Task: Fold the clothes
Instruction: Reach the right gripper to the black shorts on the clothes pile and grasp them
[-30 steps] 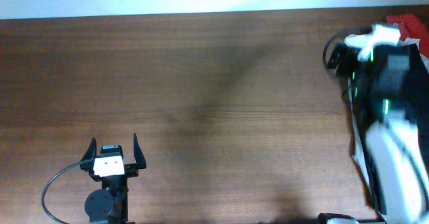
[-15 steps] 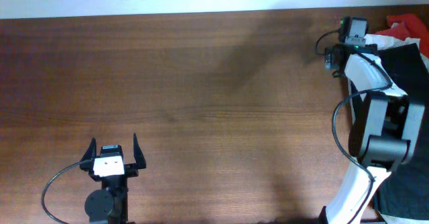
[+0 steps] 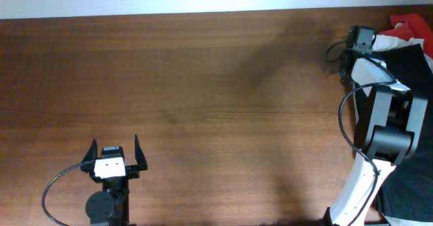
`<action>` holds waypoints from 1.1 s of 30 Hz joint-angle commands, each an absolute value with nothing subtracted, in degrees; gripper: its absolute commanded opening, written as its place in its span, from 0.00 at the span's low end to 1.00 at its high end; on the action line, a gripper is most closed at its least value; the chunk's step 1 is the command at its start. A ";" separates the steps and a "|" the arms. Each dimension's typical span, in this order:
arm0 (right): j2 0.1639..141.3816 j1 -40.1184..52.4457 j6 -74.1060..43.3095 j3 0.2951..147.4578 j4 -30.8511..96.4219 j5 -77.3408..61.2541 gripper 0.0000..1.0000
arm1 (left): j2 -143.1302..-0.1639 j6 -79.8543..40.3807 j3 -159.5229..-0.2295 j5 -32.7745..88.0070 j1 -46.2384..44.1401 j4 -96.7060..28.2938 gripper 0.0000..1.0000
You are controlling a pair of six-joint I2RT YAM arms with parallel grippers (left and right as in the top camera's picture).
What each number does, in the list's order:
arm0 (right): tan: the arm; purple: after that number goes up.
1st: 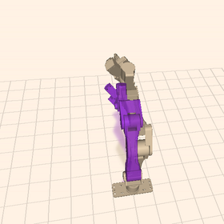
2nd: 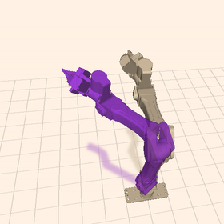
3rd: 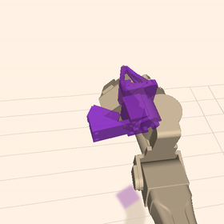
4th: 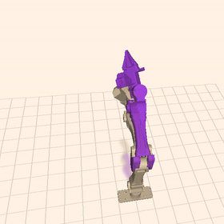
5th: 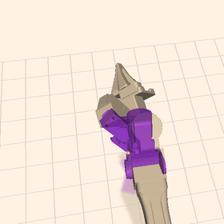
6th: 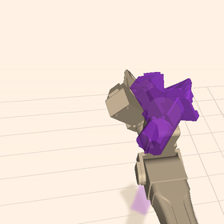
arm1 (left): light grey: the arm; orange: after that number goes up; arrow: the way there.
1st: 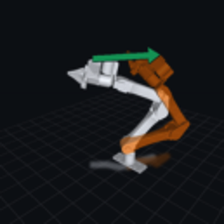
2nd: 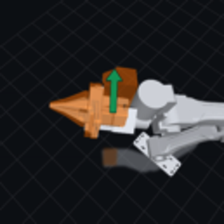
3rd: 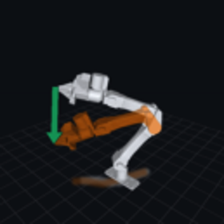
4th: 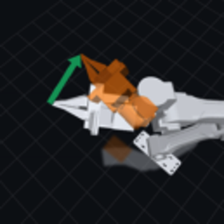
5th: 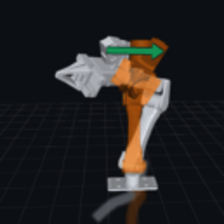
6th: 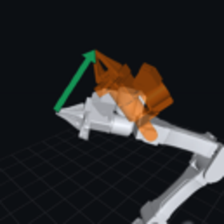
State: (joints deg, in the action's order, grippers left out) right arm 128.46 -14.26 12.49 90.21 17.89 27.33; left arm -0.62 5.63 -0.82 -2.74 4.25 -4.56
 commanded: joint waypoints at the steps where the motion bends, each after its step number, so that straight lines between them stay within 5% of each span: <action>1: 128.62 -14.63 12.19 91.26 17.47 28.27 0.63 | -0.36 6.57 -0.51 -2.31 4.05 -4.60 0.99; 6: 127.39 -13.41 12.19 91.96 17.67 27.83 0.66 | -0.36 6.59 -0.51 -2.31 4.05 -4.60 0.99; 9: 127.20 -12.34 11.75 92.07 17.76 27.83 0.53 | -0.36 6.57 -0.51 -2.31 4.08 -4.58 0.99; 27: 127.00 -13.54 11.77 92.58 18.20 26.59 0.47 | -0.36 6.57 -0.51 -2.31 4.05 -4.60 0.99; 31: 127.00 -13.54 11.77 92.58 18.41 26.37 0.19 | -0.36 6.57 -0.51 -2.31 4.05 -4.60 0.99; 33: 126.96 -13.54 11.75 92.73 18.39 27.75 0.13 | -0.36 6.57 -0.51 -2.31 4.05 -4.60 0.99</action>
State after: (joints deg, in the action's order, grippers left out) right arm 128.46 -13.21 12.19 91.20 18.37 26.76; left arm -0.62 5.63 -0.82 -2.76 4.25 -4.56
